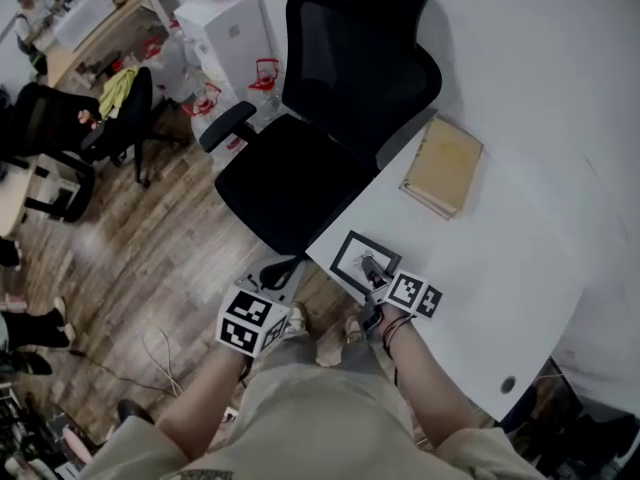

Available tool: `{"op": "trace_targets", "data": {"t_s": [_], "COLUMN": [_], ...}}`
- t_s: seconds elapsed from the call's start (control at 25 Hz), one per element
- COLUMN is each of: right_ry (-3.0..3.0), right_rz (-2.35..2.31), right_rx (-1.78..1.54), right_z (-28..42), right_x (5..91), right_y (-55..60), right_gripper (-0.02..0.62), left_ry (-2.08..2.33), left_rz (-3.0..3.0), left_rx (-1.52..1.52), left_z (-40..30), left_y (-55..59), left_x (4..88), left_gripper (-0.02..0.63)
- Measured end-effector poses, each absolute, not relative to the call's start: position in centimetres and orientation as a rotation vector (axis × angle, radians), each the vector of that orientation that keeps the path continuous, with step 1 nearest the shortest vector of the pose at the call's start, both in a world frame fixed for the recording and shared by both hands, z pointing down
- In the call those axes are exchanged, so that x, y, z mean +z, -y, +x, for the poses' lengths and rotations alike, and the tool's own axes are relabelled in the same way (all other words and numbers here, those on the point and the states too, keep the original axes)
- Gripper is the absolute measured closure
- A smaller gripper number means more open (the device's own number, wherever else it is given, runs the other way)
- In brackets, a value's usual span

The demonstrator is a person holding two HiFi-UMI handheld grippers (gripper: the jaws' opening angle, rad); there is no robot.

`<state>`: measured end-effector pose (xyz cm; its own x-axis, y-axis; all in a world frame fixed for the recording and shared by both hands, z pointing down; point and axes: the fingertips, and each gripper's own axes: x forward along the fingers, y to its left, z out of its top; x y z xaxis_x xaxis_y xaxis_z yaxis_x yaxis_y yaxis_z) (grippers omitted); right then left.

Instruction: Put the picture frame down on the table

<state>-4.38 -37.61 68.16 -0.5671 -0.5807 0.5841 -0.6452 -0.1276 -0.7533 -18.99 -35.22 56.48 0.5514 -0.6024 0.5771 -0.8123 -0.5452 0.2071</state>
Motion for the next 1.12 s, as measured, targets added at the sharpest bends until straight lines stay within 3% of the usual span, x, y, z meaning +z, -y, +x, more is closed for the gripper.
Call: {"op": "trace_targets", "data": {"t_s": [0.28,0.56,0.84,1.12], "right_ry": [1.950,1.918,1.846,1.782], "right_rz": [1.575,1.657,1.697,1.701], "right_rx": [1.930,1.773,1.399,1.305], "right_z": [-5.7,-6.2,-4.8,-3.7], "right_x": [70.7,71.5,72.3,73.1], "right_y": [38.2,38.8,38.6,38.6], "right_gripper": [0.556,0.514,0.353,0.267], "left_ry": [1.008,0.947,0.921,0.905], "left_rz": [2.365,2.384,2.392,2.368], "left_rx": [0.648,0.662,0.686,0.692], "left_z": [-20.6,-21.5,-22.4,-22.8], "left_y": [34.7,34.0,32.7,31.1], "left_x": [58.1,58.5,58.3,58.7], "left_gripper": [0.584,0.584,0.583,0.584]}}
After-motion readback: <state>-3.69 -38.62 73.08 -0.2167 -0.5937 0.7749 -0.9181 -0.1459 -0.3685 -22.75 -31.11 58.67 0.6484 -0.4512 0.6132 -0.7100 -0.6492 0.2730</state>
